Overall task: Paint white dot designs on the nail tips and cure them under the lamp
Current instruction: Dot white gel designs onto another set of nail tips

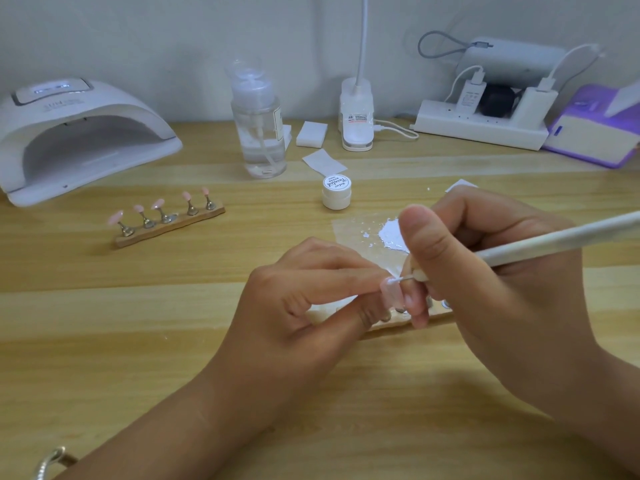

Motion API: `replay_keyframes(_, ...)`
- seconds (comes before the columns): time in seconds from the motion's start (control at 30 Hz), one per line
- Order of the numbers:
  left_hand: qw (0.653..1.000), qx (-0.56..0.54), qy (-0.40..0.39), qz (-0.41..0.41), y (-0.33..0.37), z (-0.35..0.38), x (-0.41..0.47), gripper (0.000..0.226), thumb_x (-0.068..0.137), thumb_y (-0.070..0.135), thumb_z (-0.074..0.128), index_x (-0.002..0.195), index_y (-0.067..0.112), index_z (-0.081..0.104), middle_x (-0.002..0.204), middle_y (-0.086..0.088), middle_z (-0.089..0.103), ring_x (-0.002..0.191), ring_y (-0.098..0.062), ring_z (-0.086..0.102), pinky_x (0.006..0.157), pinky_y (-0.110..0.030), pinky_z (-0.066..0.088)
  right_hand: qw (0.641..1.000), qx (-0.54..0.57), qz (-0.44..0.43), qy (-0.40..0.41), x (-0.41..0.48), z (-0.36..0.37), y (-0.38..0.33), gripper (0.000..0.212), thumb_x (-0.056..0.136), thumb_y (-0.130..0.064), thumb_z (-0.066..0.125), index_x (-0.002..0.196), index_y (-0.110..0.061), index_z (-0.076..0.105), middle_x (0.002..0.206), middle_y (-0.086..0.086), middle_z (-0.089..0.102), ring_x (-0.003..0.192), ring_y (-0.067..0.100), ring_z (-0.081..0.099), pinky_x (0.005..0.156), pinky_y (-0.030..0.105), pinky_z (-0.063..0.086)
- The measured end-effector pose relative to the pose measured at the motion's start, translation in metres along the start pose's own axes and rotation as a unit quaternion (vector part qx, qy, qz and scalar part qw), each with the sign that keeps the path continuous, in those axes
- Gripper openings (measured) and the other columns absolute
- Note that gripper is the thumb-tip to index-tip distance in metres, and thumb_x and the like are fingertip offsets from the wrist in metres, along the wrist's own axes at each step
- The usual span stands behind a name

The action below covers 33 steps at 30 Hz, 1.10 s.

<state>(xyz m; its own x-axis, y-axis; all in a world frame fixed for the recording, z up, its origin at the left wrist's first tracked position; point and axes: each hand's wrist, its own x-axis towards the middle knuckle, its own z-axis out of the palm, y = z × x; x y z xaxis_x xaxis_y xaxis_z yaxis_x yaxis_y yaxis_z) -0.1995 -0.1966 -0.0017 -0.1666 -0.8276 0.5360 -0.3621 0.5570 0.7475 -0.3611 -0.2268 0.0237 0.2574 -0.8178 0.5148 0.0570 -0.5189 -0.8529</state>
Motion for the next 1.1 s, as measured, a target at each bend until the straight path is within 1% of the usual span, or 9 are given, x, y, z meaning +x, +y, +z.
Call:
replay_keyframes(0.13, 1.000, -0.004, 0.011, -0.007, -0.002, 0.000, -0.001, 0.011, 0.090, 0.022, 0.069, 0.089, 0.018, 0.079, 0.090, 0.012, 0.074, 0.094, -0.018, 0.067, 0.084, -0.026, 0.049, 0.996, 0.080, 0.005, 0.039, 0.010, -0.005, -0.001, 0.036, 0.091, -0.022, 0.063, 0.058, -0.016, 0.051, 0.046, -0.010, 0.048, 0.037, 0.015, 0.047, 0.040, 0.021, 0.038)
replay_keyframes(0.27, 1.000, -0.002, 0.017, -0.013, -0.002, 0.001, -0.001, 0.014, 0.091, 0.020, 0.065, 0.090, 0.016, 0.079, 0.094, 0.018, 0.074, 0.096, -0.013, 0.068, 0.086, -0.024, 0.048, 0.993, 0.089, -0.005, 0.082, 0.026, -0.017, -0.001, 0.036, 0.090, -0.027, 0.064, 0.058, -0.020, 0.051, 0.047, -0.005, 0.037, 0.038, 0.010, 0.035, 0.042, 0.018, 0.033)
replay_keyframes(0.33, 0.999, 0.002, 0.026, -0.020, -0.002, 0.001, 0.000, 0.014, 0.091, 0.023, 0.064, 0.092, 0.020, 0.078, 0.094, 0.019, 0.075, 0.097, -0.012, 0.068, 0.086, -0.022, 0.049, 0.995, 0.048, -0.004, 0.091, 0.034, -0.025, 0.004, 0.036, 0.089, -0.031, 0.067, 0.059, -0.022, 0.050, 0.046, -0.004, 0.034, 0.036, 0.010, 0.032, 0.041, 0.017, 0.032)
replay_keyframes(0.4, 0.999, 0.001, 0.036, -0.037, -0.002, 0.001, 0.000, 0.014, 0.090, 0.026, 0.065, 0.093, 0.023, 0.078, 0.093, 0.019, 0.075, 0.097, -0.012, 0.069, 0.085, -0.019, 0.049, 0.996, -0.033, 0.018, 0.082, 0.040, -0.035, 0.014, 0.037, 0.089, -0.039, 0.071, 0.062, -0.020, 0.053, 0.045, -0.006, 0.044, 0.038, 0.011, 0.041, 0.043, 0.019, 0.036)
replay_keyframes(0.53, 0.994, -0.006, 0.052, -0.100, -0.003, 0.000, -0.001, 0.014, 0.089, 0.033, 0.066, 0.090, 0.029, 0.079, 0.092, 0.022, 0.074, 0.098, -0.003, 0.068, 0.081, -0.013, 0.048, 0.982, -0.156, 0.102, 0.012, 0.047, -0.053, 0.035, 0.045, 0.093, -0.053, 0.052, 0.073, -0.017, 0.071, 0.062, 0.002, 0.067, 0.059, 0.019, 0.058, 0.054, 0.015, 0.044)
replay_keyframes(0.63, 0.989, 0.002, 0.052, -0.137, -0.007, -0.001, -0.001, 0.011, 0.089, 0.034, 0.068, 0.086, 0.034, 0.079, 0.091, 0.024, 0.074, 0.095, 0.003, 0.067, 0.077, -0.009, 0.046, 0.979, -0.161, 0.125, 0.001, 0.045, -0.060, 0.048, 0.049, 0.097, -0.049, 0.047, 0.074, -0.015, 0.072, 0.063, 0.006, 0.066, 0.061, 0.014, 0.062, 0.055, 0.020, 0.050)
replay_keyframes(0.8, 0.985, -0.001, 0.015, -0.169, -0.013, 0.001, -0.002, 0.013, 0.088, 0.032, 0.064, 0.084, 0.028, 0.076, 0.081, 0.011, 0.074, 0.075, -0.012, 0.069, 0.071, -0.031, 0.052, 0.973, -0.219, 0.064, 0.017, 0.046, -0.066, 0.061, 0.045, 0.098, -0.042, 0.052, 0.066, -0.014, 0.067, 0.052, -0.002, 0.058, 0.049, 0.001, 0.051, 0.051, 0.010, 0.039)
replay_keyframes(0.97, 0.987, 0.047, -0.006, -0.153, -0.013, 0.000, 0.000, 0.016, 0.089, 0.033, 0.061, 0.083, 0.026, 0.074, 0.079, 0.015, 0.073, 0.076, -0.004, 0.066, 0.069, -0.020, 0.048, 0.974, -0.223, 0.027, 0.009, 0.043, -0.064, 0.066, 0.037, 0.096, -0.032, 0.059, 0.067, -0.011, 0.070, 0.055, -0.002, 0.062, 0.058, 0.001, 0.059, 0.055, 0.006, 0.041)
replay_keyframes(1.1, 0.987, 0.052, -0.004, -0.149, -0.014, 0.000, -0.001, 0.016, 0.089, 0.033, 0.061, 0.083, 0.026, 0.074, 0.079, 0.014, 0.073, 0.077, -0.007, 0.066, 0.070, -0.023, 0.048, 0.972, -0.232, 0.021, 0.005, 0.043, -0.064, 0.068, 0.036, 0.095, -0.033, 0.060, 0.066, -0.013, 0.070, 0.057, 0.002, 0.064, 0.063, 0.000, 0.059, 0.056, 0.006, 0.042)
